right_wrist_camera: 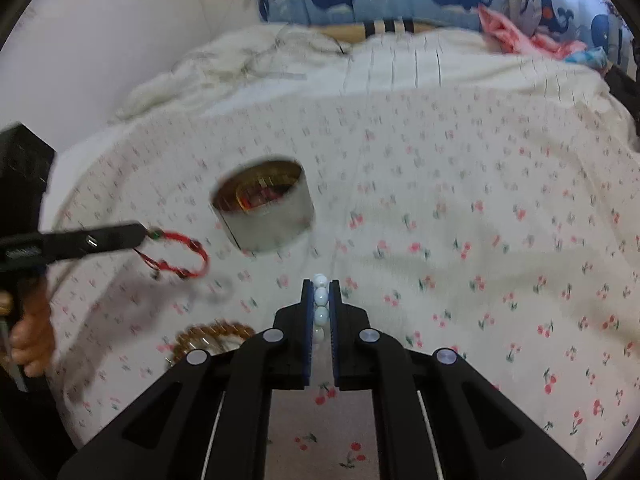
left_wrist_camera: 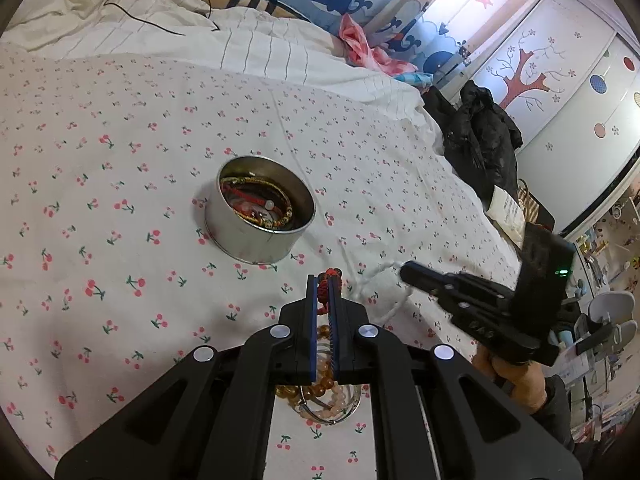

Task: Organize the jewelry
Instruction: 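Carry the red cord and white bead bracelets over the silver tin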

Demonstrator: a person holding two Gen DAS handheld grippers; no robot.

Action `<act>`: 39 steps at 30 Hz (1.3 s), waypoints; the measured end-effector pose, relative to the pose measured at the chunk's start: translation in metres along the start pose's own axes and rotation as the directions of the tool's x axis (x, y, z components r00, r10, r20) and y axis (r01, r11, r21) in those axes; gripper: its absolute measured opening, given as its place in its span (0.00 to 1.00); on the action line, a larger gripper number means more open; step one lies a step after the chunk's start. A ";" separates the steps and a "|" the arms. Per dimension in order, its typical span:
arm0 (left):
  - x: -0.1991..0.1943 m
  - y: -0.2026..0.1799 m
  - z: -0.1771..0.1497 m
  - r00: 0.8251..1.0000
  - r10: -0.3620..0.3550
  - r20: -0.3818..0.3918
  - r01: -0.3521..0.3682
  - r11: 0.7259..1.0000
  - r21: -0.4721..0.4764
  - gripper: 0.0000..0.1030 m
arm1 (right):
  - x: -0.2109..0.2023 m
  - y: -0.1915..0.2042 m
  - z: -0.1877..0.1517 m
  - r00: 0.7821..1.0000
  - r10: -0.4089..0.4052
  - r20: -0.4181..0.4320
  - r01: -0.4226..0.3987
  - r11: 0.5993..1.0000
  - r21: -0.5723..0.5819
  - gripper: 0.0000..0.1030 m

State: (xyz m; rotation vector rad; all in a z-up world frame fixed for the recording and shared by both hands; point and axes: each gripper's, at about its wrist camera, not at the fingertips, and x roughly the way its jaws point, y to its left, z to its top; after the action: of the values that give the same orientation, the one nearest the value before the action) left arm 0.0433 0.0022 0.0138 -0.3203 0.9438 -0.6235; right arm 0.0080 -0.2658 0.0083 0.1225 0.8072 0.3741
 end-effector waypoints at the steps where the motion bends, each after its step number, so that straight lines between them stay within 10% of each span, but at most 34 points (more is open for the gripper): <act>1: -0.001 0.000 0.001 1.000 0.002 0.003 -0.002 1.000 0.000 0.04 | -0.004 0.004 0.004 1.000 0.003 0.026 -0.003 1.000 -0.010 0.08; 18: -0.004 -0.006 0.057 0.997 0.042 0.065 -0.046 0.997 0.064 0.04 | 0.009 0.027 0.075 0.980 0.163 0.116 -0.160 0.986 -0.037 0.08; 39: 0.086 0.015 0.078 0.990 0.130 -0.050 -0.127 0.990 0.059 0.05 | 0.028 0.015 0.090 0.978 0.176 0.116 -0.177 0.984 -0.003 0.08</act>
State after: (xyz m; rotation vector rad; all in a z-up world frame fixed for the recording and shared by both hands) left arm 0.1509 -0.0401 -0.0064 -0.1924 0.9886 -0.5411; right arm 0.0865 -0.2382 0.0545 0.2219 0.6848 0.5267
